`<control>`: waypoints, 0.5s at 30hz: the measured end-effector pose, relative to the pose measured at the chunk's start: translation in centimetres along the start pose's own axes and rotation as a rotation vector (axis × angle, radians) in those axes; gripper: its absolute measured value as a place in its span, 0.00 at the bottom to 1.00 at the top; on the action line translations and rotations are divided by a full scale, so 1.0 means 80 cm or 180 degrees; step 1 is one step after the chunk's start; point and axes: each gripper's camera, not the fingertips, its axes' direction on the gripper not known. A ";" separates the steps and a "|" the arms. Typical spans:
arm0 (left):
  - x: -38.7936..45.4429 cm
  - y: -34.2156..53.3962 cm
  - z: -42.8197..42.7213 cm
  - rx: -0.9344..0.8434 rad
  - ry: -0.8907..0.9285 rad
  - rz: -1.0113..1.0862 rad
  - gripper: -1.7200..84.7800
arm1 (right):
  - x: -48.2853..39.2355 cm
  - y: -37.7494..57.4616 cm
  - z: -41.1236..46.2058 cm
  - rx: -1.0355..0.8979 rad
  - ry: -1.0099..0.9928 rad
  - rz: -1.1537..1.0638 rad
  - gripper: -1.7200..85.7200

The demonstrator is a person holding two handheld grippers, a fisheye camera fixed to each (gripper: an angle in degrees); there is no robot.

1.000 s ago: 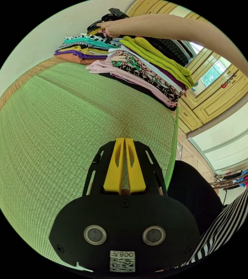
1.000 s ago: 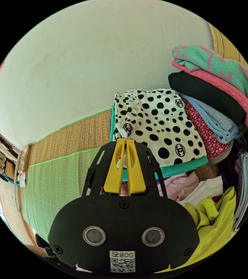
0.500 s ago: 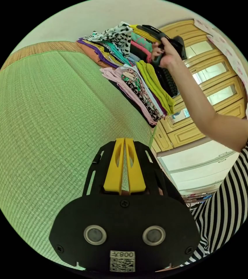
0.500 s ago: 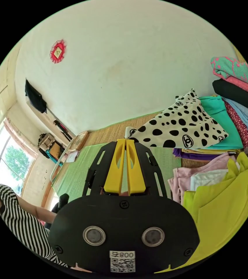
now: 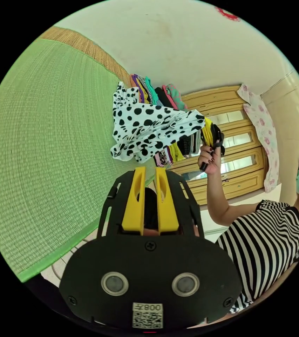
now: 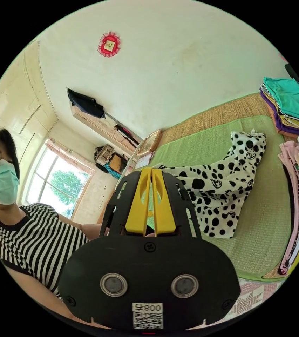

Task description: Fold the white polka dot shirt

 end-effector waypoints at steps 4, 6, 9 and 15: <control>0.022 0.036 -0.030 -0.0006 -0.0055 -0.0056 0.13 | -0.060 0.023 -0.009 -0.0018 -0.0037 -0.0115 0.02; 0.032 0.046 -0.038 0.0020 -0.0154 -0.0052 0.14 | -0.078 0.032 -0.013 -0.0022 -0.0081 -0.0133 0.02; 0.046 0.048 -0.042 -0.0020 -0.0317 0.0017 0.15 | -0.103 0.049 -0.024 -0.0002 -0.0021 -0.0131 0.02; 0.056 0.035 -0.019 -0.0291 -0.0298 0.0014 0.15 | -0.129 0.081 -0.055 0.0124 0.0042 -0.0047 0.02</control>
